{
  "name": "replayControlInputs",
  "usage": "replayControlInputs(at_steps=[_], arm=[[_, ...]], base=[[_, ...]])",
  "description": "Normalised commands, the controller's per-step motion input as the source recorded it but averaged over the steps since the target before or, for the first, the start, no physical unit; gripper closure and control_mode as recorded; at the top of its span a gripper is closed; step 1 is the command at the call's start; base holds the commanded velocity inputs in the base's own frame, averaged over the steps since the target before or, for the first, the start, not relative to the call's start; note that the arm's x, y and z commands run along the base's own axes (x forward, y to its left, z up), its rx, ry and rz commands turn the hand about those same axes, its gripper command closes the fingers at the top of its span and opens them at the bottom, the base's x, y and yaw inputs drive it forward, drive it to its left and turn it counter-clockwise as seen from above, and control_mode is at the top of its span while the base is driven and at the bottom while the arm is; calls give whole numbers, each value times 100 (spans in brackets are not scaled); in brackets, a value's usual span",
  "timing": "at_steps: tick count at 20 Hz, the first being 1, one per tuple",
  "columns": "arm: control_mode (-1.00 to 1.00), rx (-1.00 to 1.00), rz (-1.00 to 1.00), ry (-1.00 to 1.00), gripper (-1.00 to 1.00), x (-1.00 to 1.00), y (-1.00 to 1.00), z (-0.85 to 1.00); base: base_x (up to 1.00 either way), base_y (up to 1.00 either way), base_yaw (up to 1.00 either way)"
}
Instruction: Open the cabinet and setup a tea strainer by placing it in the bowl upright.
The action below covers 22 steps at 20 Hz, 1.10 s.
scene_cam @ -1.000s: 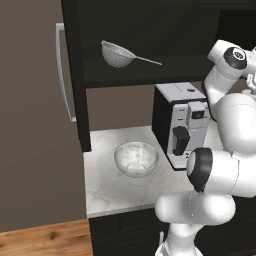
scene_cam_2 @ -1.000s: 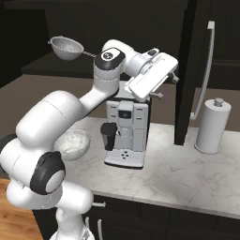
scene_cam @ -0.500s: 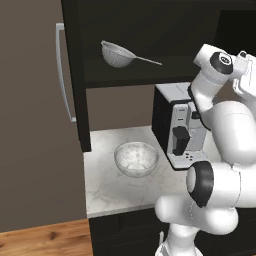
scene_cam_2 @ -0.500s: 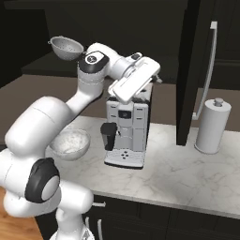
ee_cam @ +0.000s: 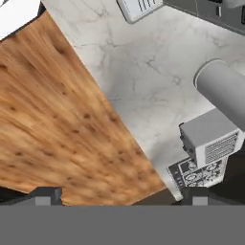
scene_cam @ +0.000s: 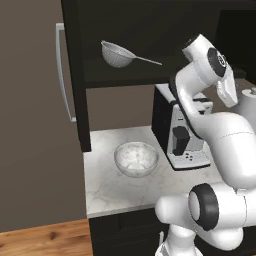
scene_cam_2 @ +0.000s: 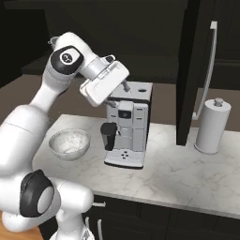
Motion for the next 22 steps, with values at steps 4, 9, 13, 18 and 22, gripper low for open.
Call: replayControlInputs(at_steps=[4, 9, 13, 18, 22], arm=[[-100, 59, 19, -38, -100, 34, 60, 0], [-100, 47, 4, -56, -100, 72, 63, 0], [-100, 39, 3, -74, -100, 55, 60, 7], [-100, 28, -1, -57, -100, 25, 60, 19], [-100, -11, -4, -20, -100, 0, 91, 38]], base=[[0, 0, 0], [0, 0, 0], [0, 0, 0], [0, 0, 0], [0, 0, 0]])
